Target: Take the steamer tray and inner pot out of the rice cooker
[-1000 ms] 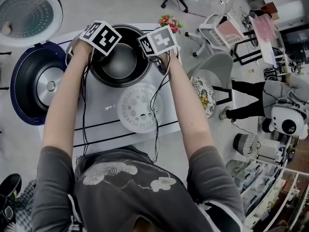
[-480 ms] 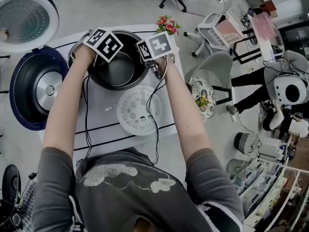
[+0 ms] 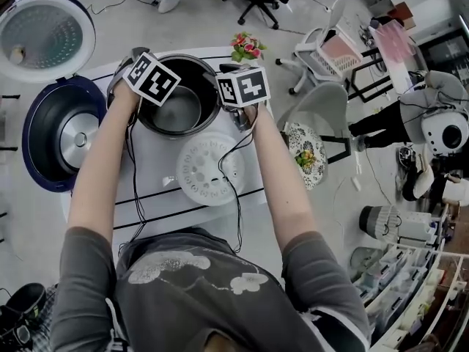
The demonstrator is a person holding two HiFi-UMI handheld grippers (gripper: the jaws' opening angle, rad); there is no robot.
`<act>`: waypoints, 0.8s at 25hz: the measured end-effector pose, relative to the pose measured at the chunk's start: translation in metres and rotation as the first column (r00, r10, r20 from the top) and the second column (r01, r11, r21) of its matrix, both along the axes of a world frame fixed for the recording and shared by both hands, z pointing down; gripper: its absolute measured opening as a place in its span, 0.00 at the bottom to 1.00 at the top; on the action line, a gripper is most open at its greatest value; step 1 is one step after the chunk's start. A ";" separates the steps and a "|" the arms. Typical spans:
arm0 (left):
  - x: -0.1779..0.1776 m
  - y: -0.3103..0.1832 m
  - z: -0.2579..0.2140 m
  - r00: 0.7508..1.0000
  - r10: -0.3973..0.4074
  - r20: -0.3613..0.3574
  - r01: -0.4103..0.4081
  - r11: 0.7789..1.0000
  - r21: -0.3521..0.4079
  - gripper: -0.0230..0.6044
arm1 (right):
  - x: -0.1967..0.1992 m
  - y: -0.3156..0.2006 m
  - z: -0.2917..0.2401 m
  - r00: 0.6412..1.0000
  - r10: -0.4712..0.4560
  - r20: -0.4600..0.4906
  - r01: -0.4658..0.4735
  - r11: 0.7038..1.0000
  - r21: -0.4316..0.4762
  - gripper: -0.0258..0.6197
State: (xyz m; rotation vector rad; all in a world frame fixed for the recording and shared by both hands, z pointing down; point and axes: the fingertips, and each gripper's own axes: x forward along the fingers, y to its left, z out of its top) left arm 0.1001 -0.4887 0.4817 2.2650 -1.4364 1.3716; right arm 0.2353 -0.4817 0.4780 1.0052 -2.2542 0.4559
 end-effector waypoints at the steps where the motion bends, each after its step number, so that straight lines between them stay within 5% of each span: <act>1: 0.000 0.004 -0.006 1.000 -0.008 -0.014 0.008 1.000 0.012 0.55 | 0.001 0.003 -0.006 1.000 0.001 0.004 -0.001 1.000 0.019 0.38; 12: 0.015 0.082 -0.077 0.986 -0.060 -0.159 0.084 0.986 0.147 0.55 | 0.023 0.065 -0.077 1.000 0.007 0.016 -0.011 0.979 0.205 0.38; 20: 0.028 0.154 -0.115 0.956 -0.058 -0.289 0.127 0.966 0.226 0.53 | 0.034 0.118 -0.128 0.988 0.017 0.156 -0.074 0.928 0.366 0.38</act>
